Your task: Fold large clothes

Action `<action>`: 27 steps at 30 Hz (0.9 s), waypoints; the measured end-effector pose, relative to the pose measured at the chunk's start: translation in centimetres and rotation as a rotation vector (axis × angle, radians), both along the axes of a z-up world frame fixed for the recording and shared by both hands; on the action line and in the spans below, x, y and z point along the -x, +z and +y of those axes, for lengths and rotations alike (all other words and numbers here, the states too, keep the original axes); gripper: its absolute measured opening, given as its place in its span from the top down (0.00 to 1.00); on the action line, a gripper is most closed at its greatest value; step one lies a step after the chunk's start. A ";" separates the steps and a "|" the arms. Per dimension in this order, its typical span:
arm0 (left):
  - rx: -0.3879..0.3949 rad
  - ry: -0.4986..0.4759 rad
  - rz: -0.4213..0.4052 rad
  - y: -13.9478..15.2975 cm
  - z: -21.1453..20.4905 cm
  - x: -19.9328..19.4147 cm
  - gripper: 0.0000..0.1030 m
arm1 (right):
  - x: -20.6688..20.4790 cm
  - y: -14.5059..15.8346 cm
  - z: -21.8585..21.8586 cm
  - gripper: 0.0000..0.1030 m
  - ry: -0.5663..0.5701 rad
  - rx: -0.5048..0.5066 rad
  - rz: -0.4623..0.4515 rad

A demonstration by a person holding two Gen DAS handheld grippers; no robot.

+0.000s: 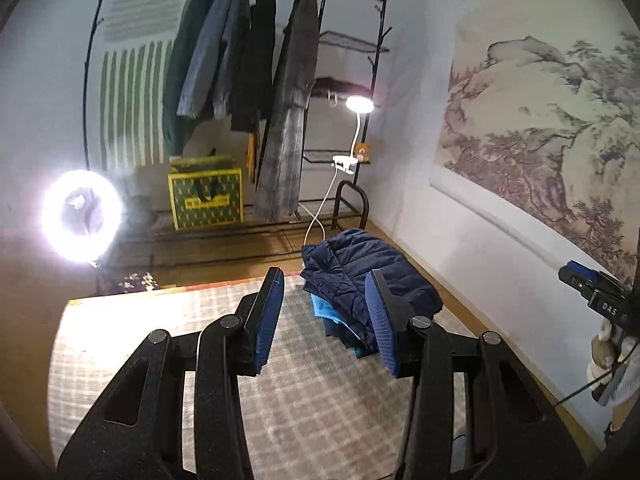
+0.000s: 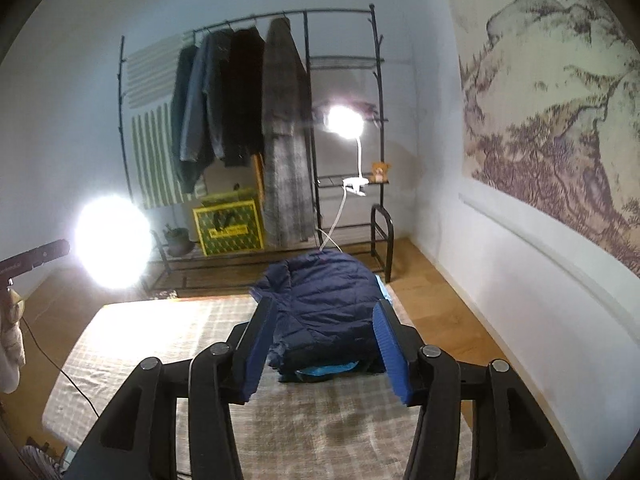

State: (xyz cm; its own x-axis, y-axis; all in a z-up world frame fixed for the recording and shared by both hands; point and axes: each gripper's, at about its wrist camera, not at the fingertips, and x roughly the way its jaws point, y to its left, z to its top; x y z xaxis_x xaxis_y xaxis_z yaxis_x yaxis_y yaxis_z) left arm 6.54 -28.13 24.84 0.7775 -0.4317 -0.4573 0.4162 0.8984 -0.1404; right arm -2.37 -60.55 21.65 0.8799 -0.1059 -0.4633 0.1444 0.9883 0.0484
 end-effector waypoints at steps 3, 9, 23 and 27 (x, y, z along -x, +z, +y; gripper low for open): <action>0.012 -0.008 -0.001 0.9 1.3 2.3 0.56 | 1.6 0.8 1.1 0.48 0.018 0.004 -0.022; 0.007 -0.031 -0.006 0.8 3.6 6.4 0.54 | 3.9 0.9 3.1 0.38 0.039 0.025 -0.031; -0.085 -0.069 0.059 -10.7 2.1 9.5 0.23 | 5.7 -7.3 6.6 0.14 -0.009 0.019 0.019; -0.106 -0.058 0.047 -13.3 1.2 9.8 0.16 | 5.1 -9.8 7.3 0.10 -0.039 0.038 0.031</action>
State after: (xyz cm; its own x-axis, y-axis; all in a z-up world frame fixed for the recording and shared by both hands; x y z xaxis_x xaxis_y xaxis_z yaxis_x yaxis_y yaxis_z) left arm -3.23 -26.96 11.56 0.7292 -0.4222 -0.5385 0.4628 0.8840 -0.0664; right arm -7.52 -53.29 11.89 0.8598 -0.1584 -0.4854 0.1841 0.9829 0.0054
